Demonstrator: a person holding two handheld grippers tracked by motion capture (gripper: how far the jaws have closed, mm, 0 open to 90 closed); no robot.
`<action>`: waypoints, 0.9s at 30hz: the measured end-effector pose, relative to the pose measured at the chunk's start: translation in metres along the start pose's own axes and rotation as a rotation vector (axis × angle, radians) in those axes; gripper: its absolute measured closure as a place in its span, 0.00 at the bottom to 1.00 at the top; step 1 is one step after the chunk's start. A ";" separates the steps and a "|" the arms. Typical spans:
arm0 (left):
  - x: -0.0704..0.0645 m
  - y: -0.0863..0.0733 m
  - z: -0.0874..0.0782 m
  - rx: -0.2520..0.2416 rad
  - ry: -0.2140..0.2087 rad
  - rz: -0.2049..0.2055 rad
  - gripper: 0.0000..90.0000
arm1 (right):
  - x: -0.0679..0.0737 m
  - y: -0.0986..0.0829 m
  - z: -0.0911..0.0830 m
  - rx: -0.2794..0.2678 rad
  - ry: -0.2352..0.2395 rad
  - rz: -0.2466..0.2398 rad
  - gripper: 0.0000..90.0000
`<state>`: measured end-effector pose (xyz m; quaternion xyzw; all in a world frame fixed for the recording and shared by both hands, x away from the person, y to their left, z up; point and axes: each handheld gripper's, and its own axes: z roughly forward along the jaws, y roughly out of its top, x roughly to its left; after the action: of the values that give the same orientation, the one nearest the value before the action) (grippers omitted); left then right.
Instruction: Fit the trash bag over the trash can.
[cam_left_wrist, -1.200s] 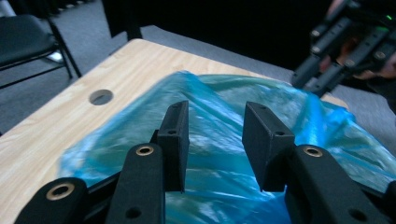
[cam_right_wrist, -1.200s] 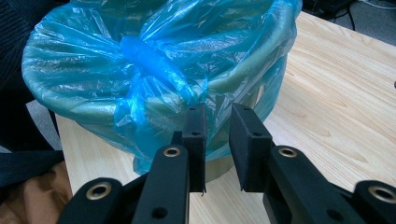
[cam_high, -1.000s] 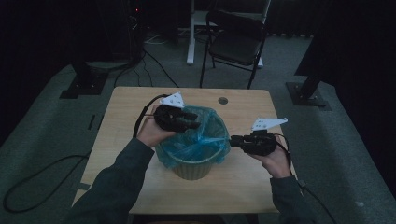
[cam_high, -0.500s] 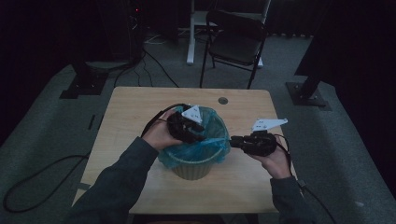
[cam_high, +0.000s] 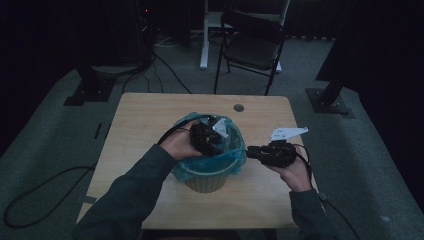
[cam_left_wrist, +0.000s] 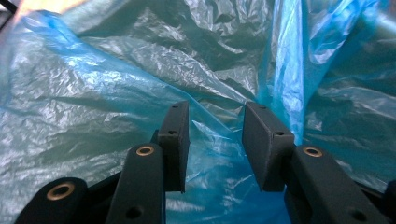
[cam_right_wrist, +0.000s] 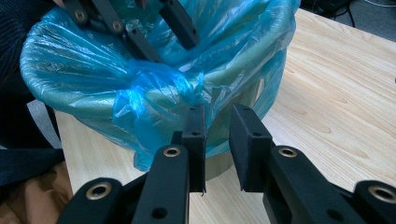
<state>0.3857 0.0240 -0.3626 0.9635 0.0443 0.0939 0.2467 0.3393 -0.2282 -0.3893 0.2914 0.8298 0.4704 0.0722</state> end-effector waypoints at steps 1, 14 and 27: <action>0.000 0.001 0.003 0.017 0.004 0.001 0.68 | 0.000 0.000 0.000 0.000 0.000 -0.001 0.85; 0.003 0.004 0.026 0.182 0.010 0.018 0.65 | 0.000 0.000 -0.002 -0.005 -0.001 -0.001 0.85; 0.000 0.001 0.019 0.132 0.062 0.010 0.64 | 0.000 0.000 -0.004 -0.012 -0.003 -0.001 0.83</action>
<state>0.3897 0.0144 -0.3782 0.9746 0.0533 0.1216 0.1805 0.3381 -0.2316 -0.3867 0.2912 0.8271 0.4749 0.0753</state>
